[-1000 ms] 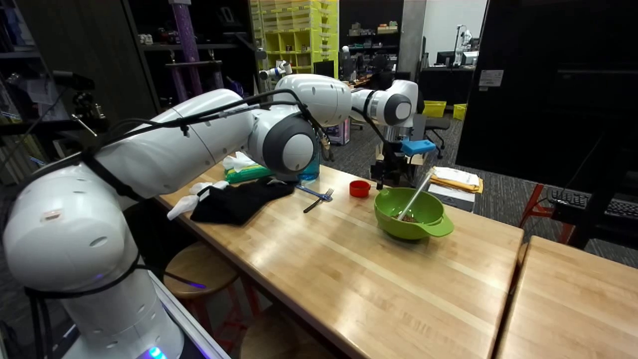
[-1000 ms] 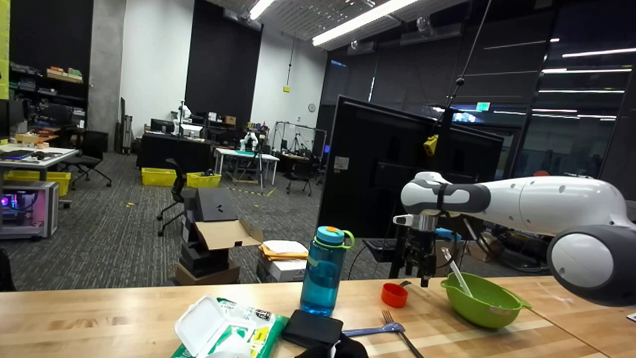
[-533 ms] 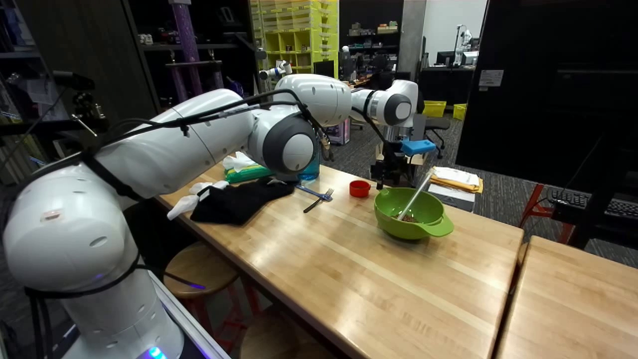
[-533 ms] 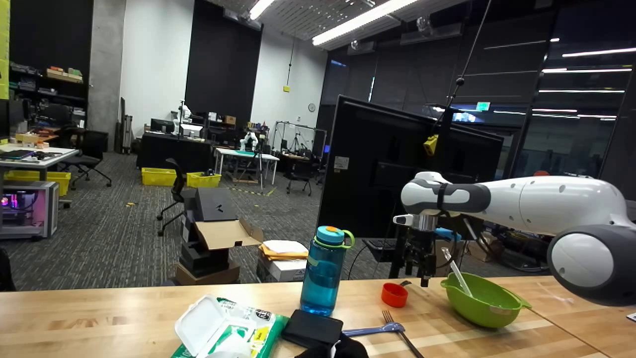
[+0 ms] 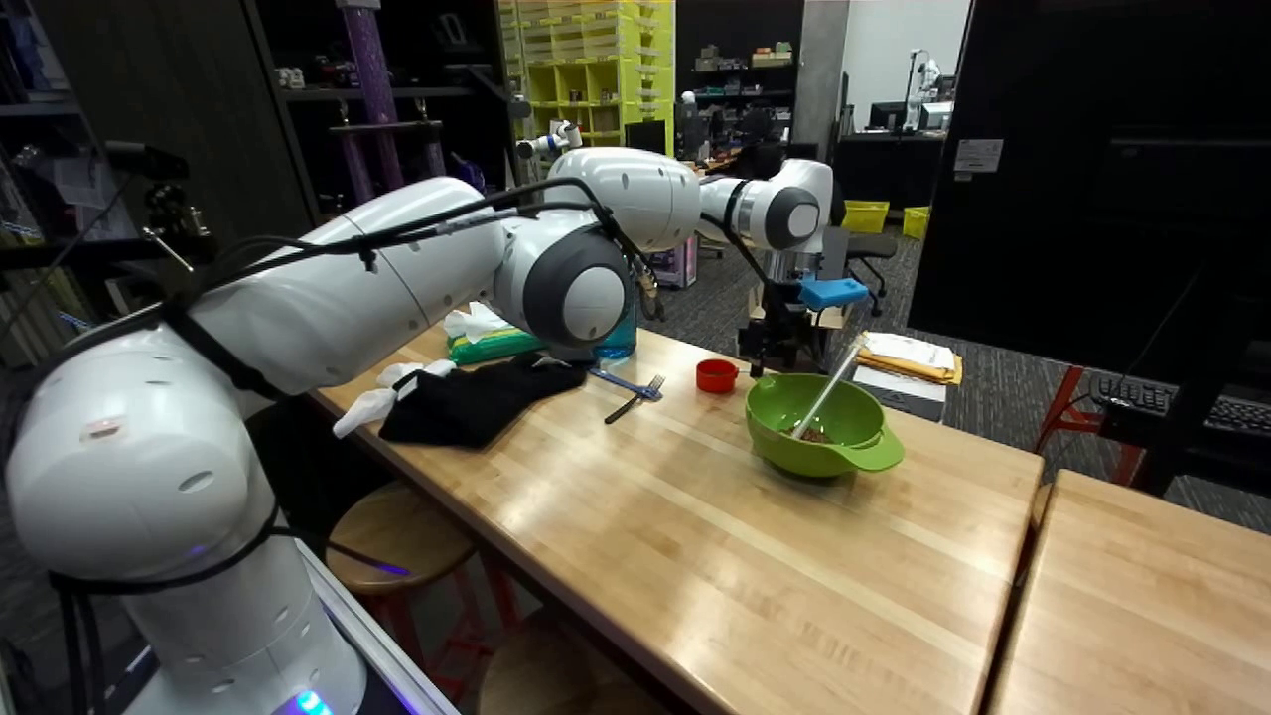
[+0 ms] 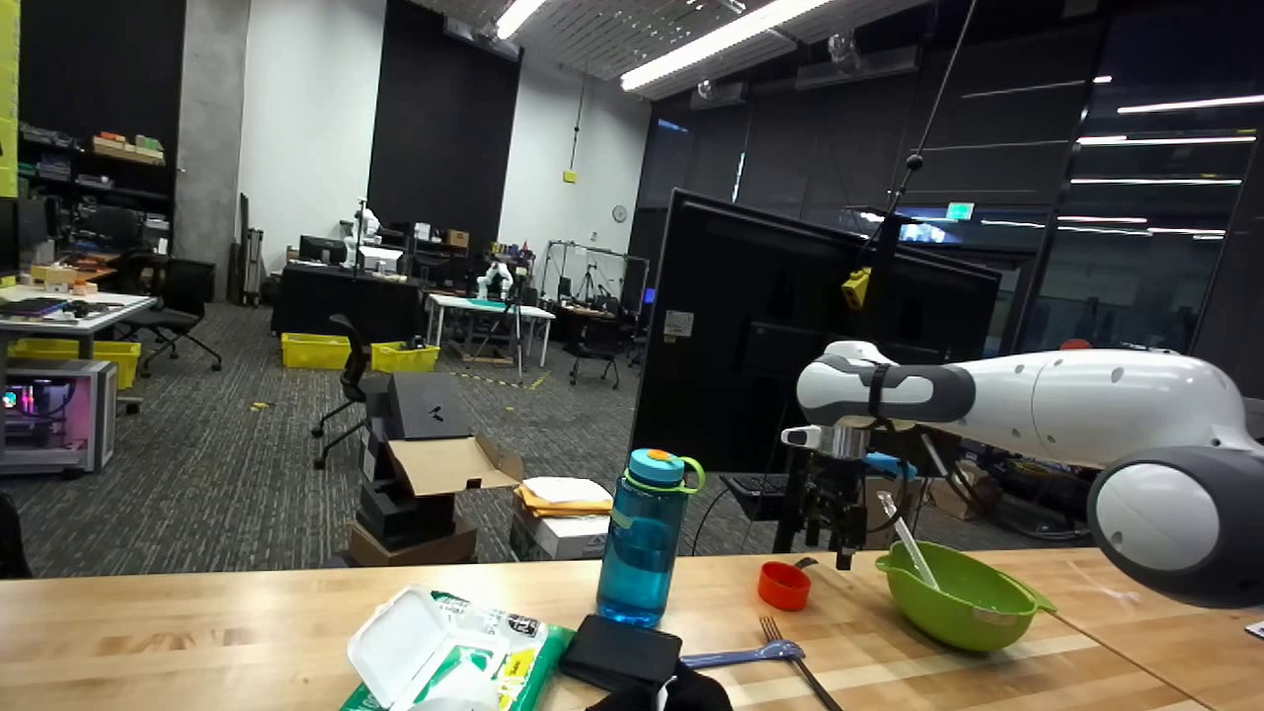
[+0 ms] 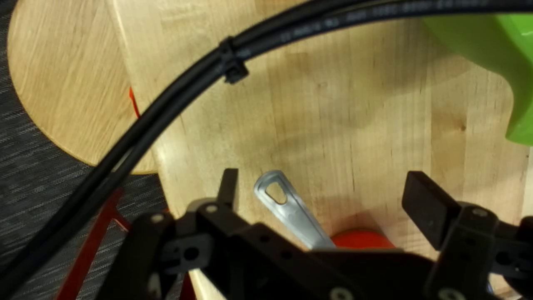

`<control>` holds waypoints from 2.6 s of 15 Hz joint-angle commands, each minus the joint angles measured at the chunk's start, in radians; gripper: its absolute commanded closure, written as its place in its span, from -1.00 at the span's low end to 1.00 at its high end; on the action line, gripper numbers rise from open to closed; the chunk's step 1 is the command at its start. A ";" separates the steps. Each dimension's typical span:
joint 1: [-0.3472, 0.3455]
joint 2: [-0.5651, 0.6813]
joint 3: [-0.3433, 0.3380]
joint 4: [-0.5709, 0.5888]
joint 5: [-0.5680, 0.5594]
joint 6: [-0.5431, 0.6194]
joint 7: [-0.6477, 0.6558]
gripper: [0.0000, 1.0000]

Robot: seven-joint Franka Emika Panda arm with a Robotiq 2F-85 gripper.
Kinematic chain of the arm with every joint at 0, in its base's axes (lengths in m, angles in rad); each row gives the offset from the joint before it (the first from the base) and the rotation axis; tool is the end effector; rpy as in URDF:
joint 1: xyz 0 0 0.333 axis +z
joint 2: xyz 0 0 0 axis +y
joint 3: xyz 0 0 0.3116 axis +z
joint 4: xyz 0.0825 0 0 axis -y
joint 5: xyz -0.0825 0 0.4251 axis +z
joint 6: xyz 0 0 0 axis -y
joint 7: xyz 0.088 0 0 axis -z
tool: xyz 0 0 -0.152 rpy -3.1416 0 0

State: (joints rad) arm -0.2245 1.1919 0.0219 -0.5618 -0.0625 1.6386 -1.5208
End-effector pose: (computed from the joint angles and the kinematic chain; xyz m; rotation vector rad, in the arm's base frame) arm 0.8024 -0.1833 0.2145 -2.4367 -1.8782 0.1633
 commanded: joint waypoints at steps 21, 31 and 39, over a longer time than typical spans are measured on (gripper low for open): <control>-0.001 0.005 0.001 0.000 0.000 0.000 -0.006 -1.00; 0.002 0.013 -0.002 0.006 -0.007 0.007 -0.024 -1.00; -0.009 0.024 0.006 0.008 0.004 0.003 -0.042 -1.00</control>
State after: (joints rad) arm -0.2291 1.2077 0.0211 -0.5643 -0.0641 1.6432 -1.5457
